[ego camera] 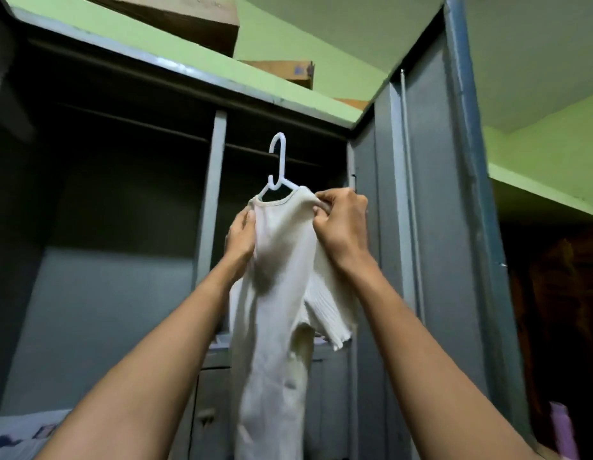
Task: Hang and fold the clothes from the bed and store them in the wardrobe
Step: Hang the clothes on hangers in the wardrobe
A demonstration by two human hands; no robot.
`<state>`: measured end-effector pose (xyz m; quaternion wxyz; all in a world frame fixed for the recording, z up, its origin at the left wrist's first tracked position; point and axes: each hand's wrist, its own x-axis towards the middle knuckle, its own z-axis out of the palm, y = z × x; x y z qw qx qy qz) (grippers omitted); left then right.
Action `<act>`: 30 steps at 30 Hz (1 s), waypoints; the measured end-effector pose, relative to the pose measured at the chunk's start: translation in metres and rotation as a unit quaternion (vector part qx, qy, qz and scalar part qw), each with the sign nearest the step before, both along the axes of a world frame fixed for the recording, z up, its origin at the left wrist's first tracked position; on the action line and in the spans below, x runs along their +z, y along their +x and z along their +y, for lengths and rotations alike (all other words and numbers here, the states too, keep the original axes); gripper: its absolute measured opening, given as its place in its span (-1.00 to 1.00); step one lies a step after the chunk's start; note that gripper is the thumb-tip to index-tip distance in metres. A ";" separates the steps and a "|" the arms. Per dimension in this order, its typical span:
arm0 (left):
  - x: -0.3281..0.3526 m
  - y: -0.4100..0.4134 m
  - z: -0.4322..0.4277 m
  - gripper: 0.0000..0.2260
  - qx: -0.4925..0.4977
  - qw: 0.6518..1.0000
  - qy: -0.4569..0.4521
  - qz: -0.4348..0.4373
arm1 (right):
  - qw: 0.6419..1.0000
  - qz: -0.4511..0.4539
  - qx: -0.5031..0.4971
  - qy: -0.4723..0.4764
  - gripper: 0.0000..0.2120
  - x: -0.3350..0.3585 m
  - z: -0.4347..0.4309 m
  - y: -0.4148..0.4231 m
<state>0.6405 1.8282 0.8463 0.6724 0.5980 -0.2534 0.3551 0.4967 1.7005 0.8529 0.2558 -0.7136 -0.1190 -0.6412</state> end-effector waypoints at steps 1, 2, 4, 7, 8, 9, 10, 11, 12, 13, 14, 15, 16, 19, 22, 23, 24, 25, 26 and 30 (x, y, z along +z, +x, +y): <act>0.010 0.011 0.009 -0.64 0.019 1.000 -0.006 -0.009 | 1.000 -0.011 0.012 -0.001 -0.81 0.016 0.003 0.015; 0.014 0.017 0.016 -0.64 0.033 0.999 -0.009 -0.012 | 1.000 -0.017 0.016 -0.001 -0.81 0.026 0.004 0.025; 0.025 0.037 0.032 -0.63 0.071 0.997 -0.019 -0.016 | 0.999 -0.019 0.032 0.003 -0.82 0.048 0.010 0.055; 0.030 0.070 0.055 -0.64 0.101 0.994 -0.033 -0.006 | 0.999 -0.008 0.041 -0.006 -0.81 0.069 0.022 0.103; 0.033 0.080 0.062 -0.60 0.105 0.994 -0.042 0.000 | 0.999 -0.001 0.040 -0.009 -0.81 0.072 0.025 0.115; 0.034 0.089 0.069 -0.57 0.108 0.993 -0.051 0.002 | 0.999 0.002 0.044 -0.007 -0.81 0.076 0.028 0.130; 0.035 0.098 0.073 -0.57 0.109 0.992 -0.060 0.002 | 0.999 0.004 0.046 -0.001 -0.81 0.078 0.029 0.145; 0.041 0.109 0.081 -0.58 0.116 0.991 -0.067 -0.006 | 0.999 -0.001 0.051 0.005 -0.81 0.085 0.034 0.165; 0.045 0.117 0.085 -0.59 0.114 0.991 -0.070 -0.006 | 0.999 -0.005 0.051 0.010 -0.80 0.089 0.035 0.180; 0.051 0.133 0.091 -0.59 0.111 0.991 -0.069 -0.006 | 0.999 -0.011 0.052 0.013 -0.80 0.093 0.040 0.198; 0.056 0.145 0.095 -0.59 0.106 0.992 -0.067 -0.009 | 0.998 -0.016 0.052 0.017 -0.80 0.097 0.043 0.211; 0.059 0.156 0.097 -0.59 0.102 0.992 -0.068 -0.010 | 0.998 -0.018 0.052 0.018 -0.80 0.100 0.045 0.222; 0.066 0.166 0.100 -0.58 0.101 0.992 -0.066 -0.023 | 0.998 -0.027 0.053 0.021 -0.80 0.107 0.051 0.239; 0.079 0.202 0.098 -0.44 0.085 0.994 -0.061 -0.021 | 0.996 -0.047 0.058 0.044 -0.81 0.124 0.062 0.277; 0.093 0.238 0.099 -0.28 0.078 0.996 -0.030 -0.036 | 0.996 -0.068 0.047 0.038 -0.78 0.138 0.078 0.307; 0.098 0.245 0.102 -0.27 0.085 0.995 -0.008 -0.049 | 0.995 -0.078 0.045 0.035 -0.77 0.144 0.085 0.319; 0.101 0.243 0.101 -0.28 0.090 0.993 0.013 -0.070 | 0.995 -0.083 0.046 0.037 -0.76 0.149 0.091 0.326; 0.104 0.240 0.102 -0.31 0.093 0.992 0.028 -0.086 | 0.995 -0.084 0.046 0.038 -0.75 0.153 0.097 0.334; 0.106 0.240 0.104 -0.35 0.095 0.989 0.039 -0.104 | 0.995 -0.083 0.045 0.037 -0.74 0.157 0.103 0.342; 0.107 0.248 0.108 -0.63 0.088 0.984 0.050 -0.150 | 0.998 -0.066 0.016 0.017 -0.80 0.164 0.119 0.371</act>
